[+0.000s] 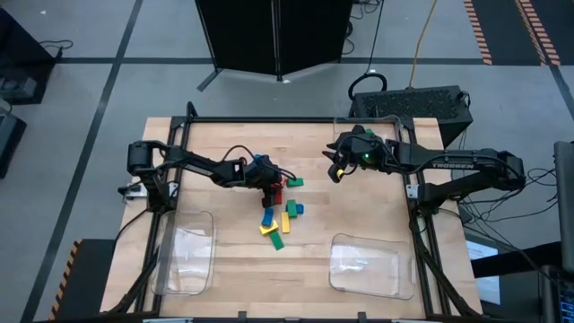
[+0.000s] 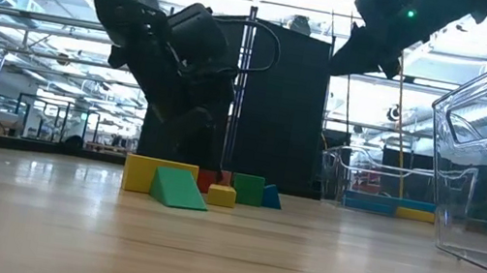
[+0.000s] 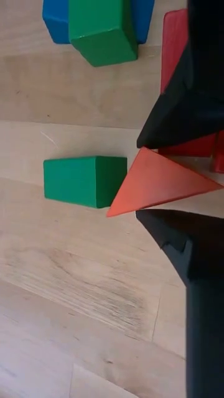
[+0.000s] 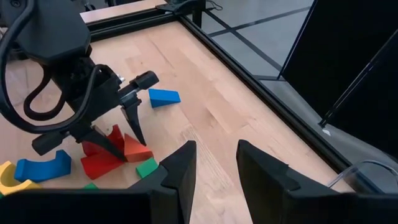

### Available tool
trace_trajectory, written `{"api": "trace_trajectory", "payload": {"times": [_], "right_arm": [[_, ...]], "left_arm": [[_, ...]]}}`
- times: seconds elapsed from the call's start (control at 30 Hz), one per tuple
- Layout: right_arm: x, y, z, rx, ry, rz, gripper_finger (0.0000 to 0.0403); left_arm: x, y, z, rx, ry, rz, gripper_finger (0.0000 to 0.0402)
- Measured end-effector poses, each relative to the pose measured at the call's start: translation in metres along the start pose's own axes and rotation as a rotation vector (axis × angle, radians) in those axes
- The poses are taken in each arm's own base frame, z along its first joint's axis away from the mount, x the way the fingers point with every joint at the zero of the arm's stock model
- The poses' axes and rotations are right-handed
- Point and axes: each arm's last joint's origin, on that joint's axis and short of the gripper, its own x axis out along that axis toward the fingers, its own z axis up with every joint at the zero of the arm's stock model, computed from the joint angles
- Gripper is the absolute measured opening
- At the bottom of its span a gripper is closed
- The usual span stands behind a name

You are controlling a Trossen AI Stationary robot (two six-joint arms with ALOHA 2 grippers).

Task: Sort blocks by size
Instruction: Put the orange triangle block into the bottom right transparent bin

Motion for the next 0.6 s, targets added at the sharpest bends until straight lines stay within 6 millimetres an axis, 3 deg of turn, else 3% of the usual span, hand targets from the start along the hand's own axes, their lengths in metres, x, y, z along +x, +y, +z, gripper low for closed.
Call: {"api": "trace_trajectory", "payload": {"times": [0.2, 0.6], "right_arm": [[0.001, 0.0, 0.0, 0.007, 0.002, -0.001, 0.0109], [0.022, 0.008, -0.009, -0.005, 0.053, -0.001, 0.0109]], "left_arm": [[0.0, 0.0, 0.0, 0.0, -0.001, 0.0, 0.0141], [0.0, 0.0, 0.0, 0.026, -0.001, 0.0, 0.0139]]}}
